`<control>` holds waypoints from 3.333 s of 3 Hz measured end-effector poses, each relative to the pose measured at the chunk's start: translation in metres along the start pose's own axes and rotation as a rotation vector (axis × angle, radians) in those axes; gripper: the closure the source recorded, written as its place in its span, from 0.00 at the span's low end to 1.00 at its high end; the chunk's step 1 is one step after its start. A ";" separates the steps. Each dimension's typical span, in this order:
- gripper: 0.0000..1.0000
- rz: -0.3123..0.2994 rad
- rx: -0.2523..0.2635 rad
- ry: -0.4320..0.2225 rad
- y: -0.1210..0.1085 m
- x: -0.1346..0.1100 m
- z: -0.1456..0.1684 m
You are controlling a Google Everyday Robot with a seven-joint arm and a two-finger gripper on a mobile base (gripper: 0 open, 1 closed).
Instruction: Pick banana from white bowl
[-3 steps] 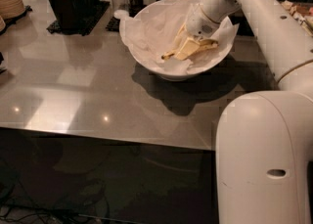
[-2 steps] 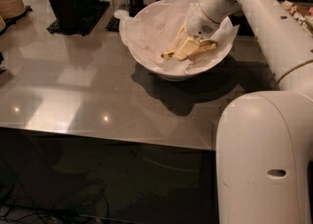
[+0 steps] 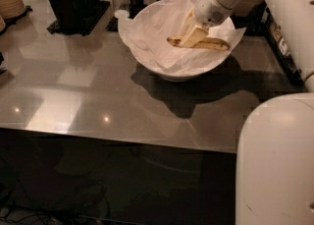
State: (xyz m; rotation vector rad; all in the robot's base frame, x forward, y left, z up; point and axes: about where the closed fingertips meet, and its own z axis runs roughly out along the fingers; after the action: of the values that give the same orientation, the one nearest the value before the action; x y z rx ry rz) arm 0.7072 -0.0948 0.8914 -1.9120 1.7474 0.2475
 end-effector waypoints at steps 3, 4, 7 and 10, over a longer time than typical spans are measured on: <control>1.00 -0.091 0.125 0.084 0.022 -0.036 -0.074; 1.00 -0.119 0.163 0.115 0.026 -0.049 -0.093; 1.00 -0.076 0.293 0.181 0.066 -0.054 -0.153; 1.00 0.094 0.529 0.242 0.132 -0.022 -0.241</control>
Offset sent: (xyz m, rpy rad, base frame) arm -0.0536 -0.0102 0.0869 -0.0846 -0.1865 -0.0004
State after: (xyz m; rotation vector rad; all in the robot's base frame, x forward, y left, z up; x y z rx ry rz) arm 0.5245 -0.1980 1.0708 -1.5205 1.8264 -0.3945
